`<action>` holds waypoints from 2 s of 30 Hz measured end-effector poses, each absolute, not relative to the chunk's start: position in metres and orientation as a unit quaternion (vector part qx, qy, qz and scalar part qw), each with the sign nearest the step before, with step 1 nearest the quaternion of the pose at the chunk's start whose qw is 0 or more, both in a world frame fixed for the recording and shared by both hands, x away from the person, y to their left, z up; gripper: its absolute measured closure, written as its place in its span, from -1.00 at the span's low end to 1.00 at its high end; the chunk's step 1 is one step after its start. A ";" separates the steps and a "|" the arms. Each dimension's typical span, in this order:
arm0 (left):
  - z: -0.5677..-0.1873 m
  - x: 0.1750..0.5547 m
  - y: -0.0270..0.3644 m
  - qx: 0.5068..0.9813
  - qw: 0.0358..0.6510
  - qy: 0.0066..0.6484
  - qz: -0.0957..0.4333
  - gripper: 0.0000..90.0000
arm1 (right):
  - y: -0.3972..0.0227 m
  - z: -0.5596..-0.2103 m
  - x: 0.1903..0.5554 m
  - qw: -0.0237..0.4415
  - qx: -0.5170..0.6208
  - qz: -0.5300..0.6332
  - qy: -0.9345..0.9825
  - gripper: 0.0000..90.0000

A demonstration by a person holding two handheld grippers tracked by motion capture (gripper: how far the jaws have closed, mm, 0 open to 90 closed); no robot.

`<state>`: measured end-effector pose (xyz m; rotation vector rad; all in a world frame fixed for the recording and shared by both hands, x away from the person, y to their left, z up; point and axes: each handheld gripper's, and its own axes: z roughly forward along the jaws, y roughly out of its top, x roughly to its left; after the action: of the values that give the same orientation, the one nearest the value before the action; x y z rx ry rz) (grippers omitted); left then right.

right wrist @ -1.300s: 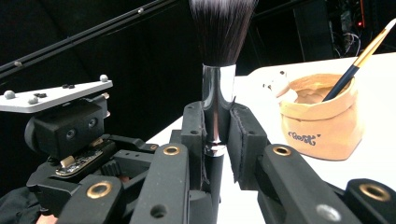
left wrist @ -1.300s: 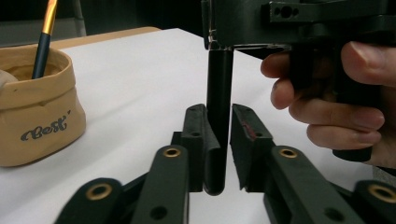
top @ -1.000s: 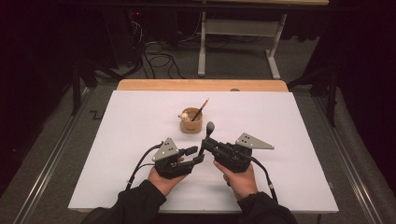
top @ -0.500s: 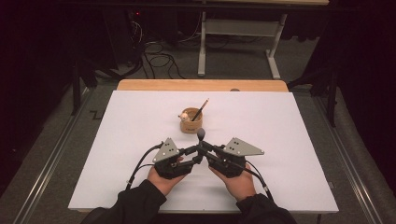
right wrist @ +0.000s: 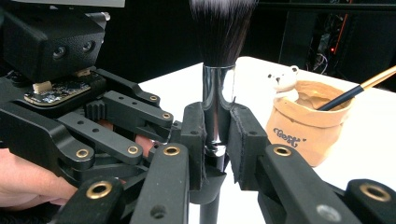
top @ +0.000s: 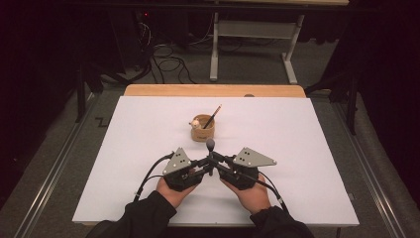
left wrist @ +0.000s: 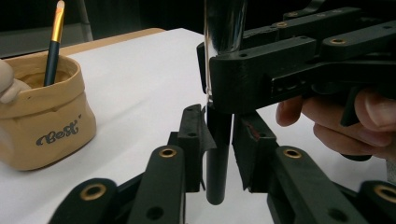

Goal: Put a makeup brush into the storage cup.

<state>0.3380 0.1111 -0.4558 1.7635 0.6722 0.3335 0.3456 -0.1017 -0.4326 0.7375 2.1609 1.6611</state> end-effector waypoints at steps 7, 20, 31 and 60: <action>-0.456 0.338 0.111 0.753 0.574 0.287 0.144 0.75 | -0.102 -0.433 0.346 0.156 0.259 0.581 0.755 0.74; -0.456 0.340 0.112 0.750 0.575 0.293 0.145 0.76 | -0.103 -0.431 0.346 0.144 0.259 0.587 0.754 0.40; -0.455 0.343 0.118 0.745 0.576 0.303 0.148 0.76 | -0.115 -0.422 0.349 0.150 0.265 0.590 0.748 0.14; -0.448 0.357 0.147 0.721 0.583 0.332 0.171 0.76 | -0.162 -0.418 0.352 0.205 0.304 0.577 0.730 -0.66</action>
<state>0.3567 0.1466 -0.4476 1.6830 0.7757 0.4002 0.3518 -0.1620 -0.4182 0.8469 2.0342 1.6088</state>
